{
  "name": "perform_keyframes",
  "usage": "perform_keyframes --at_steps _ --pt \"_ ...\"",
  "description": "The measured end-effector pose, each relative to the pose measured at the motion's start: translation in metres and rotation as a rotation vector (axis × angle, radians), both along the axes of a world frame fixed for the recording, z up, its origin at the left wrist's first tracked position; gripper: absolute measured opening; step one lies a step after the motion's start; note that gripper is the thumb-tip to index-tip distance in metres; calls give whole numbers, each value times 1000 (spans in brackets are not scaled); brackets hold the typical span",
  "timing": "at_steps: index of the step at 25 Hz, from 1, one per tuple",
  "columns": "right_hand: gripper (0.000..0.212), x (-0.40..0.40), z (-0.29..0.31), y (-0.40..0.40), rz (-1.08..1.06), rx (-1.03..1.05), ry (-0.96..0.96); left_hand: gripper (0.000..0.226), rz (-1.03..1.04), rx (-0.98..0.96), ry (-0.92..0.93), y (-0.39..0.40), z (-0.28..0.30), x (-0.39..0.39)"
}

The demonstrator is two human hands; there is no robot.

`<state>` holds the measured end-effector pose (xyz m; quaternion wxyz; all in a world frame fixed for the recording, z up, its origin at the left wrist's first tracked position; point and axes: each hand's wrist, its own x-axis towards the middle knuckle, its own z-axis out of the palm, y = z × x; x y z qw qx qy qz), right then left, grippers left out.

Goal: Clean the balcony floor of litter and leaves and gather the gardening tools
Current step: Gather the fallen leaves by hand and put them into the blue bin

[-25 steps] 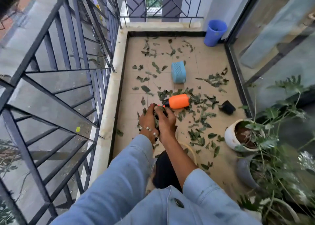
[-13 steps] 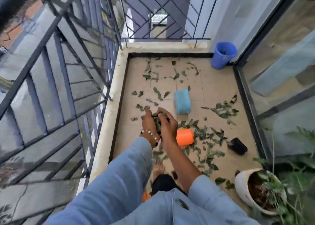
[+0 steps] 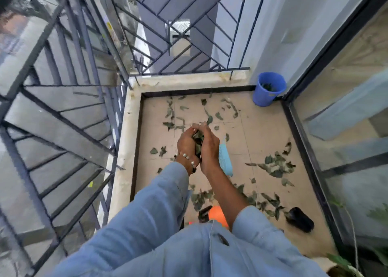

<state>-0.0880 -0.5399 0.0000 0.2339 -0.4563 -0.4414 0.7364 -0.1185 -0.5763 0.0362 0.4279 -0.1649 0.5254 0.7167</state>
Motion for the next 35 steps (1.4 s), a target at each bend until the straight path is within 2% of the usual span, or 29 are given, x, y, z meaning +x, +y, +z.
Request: perform_keyframes --at_steps 3,7,10,14,21,24,27,30,35 --pt "28 -77 6 57 -6 19 -33 28 53 -9 -71 65 0 -81" --pt "23 -149 11 135 -176 37 50 36 -110 -77 -14 155 5 -162" --pt "22 -171 23 199 -260 27 78 42 -214 -78 -39 219 13 -189" --pt "21 -191 17 293 -349 59 94 49 -319 5 -109 313 -6 -215" --pt "20 -206 -17 482 -571 -18 60 33 -545 -16 -151 515 -52 -235" --pt "14 -200 -28 575 -640 -15 40 34 -672 -52 -124 611 -54 -231" --pt "13 -194 -37 644 -663 5 18 42 -703 -52 -94 684 -65 -225" --pt "14 -193 -55 696 -694 8 13 43 -710 -135 -56 742 -87 -222" --pt "18 -199 -122 770 -764 -96 6 45 -644 -250 -193 825 -163 -229"
